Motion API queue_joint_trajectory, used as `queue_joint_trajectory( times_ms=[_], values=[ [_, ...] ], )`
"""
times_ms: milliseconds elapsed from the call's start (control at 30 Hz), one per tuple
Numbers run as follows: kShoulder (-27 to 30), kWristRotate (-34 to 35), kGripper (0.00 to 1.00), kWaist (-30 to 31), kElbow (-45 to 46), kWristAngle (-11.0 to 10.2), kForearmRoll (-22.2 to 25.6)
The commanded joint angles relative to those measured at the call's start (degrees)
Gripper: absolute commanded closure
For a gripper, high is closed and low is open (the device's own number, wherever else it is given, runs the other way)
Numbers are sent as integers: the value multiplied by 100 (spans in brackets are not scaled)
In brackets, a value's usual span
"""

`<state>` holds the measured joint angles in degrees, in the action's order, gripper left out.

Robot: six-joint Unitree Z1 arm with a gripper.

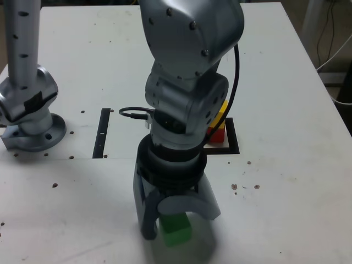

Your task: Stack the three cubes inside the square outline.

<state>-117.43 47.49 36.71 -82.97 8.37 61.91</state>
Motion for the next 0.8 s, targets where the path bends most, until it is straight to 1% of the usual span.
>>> queue_joint_trajectory(
  times_ms=[0, 167, 267, 333, 433, 633, 767],
  values=[
    [-62, -30, 11, 0, -48, 40, -4],
    [-158, -96, 15, 1, -134, 141, -4],
    [-180, -106, 17, 1, -147, 163, -4],
    [-179, -108, 20, 0, -127, 178, -12],
    [-171, -108, 27, 0, -81, 214, -33],
    [-171, -108, 46, -1, -13, 302, -104],
    [-164, -108, 52, 1, -1, 327, -121]
  ],
)
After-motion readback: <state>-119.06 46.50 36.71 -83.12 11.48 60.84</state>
